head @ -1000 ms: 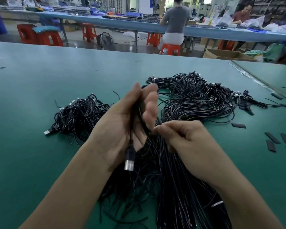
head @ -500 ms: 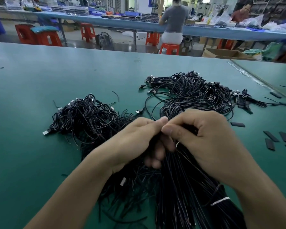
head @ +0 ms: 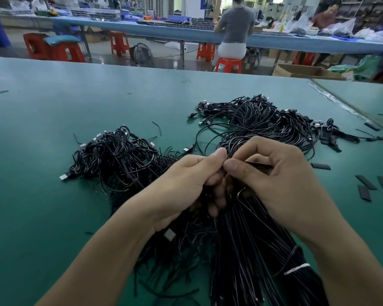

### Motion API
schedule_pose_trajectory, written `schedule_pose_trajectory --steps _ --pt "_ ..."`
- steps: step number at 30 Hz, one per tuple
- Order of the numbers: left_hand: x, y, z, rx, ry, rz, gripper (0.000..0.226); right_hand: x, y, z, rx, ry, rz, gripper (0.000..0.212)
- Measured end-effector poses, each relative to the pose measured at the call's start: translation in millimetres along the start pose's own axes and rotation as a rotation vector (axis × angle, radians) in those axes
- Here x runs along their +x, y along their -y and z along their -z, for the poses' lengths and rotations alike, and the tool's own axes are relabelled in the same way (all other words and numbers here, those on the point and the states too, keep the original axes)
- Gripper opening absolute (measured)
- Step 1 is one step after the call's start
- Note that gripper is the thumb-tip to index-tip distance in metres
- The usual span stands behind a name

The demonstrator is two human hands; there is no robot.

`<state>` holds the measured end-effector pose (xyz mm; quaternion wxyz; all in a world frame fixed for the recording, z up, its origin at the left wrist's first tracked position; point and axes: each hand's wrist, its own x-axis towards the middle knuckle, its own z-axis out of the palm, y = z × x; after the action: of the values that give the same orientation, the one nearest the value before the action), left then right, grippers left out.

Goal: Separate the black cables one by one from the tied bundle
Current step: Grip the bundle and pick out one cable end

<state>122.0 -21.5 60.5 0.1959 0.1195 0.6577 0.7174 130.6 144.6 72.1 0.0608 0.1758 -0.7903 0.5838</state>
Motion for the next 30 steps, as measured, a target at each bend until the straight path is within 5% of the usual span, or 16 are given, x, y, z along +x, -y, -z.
schedule_pose_trajectory --steps 3,9,13,18,23,27,30 --pt "3 4 -4 -0.031 -0.07 -0.025 0.055 0 0 -4 -0.123 -0.085 0.049 0.013" --pt "-1 -2 -1 -0.223 0.216 0.147 0.064 -1 -3 -19 -0.192 -0.287 0.098 0.016" --pt "-2 2 0 -0.037 0.195 0.01 0.01 2 -11 -20 -0.106 -0.308 0.101 0.012" --pt "3 10 1 0.114 0.082 0.032 0.033 6 -18 -18 -0.083 -0.326 -0.004 0.006" --pt "11 9 18 -0.005 -0.318 -0.007 0.022 3 -18 -20 -0.173 -0.162 -0.2 0.043" --pt "12 5 26 -0.235 -0.435 -0.153 0.02 -4 -20 -34 -0.506 0.078 -0.2 0.01" --pt "14 6 22 -0.311 -0.442 -0.2 0.027 -10 -23 -47 -0.642 0.276 -0.196 0.022"
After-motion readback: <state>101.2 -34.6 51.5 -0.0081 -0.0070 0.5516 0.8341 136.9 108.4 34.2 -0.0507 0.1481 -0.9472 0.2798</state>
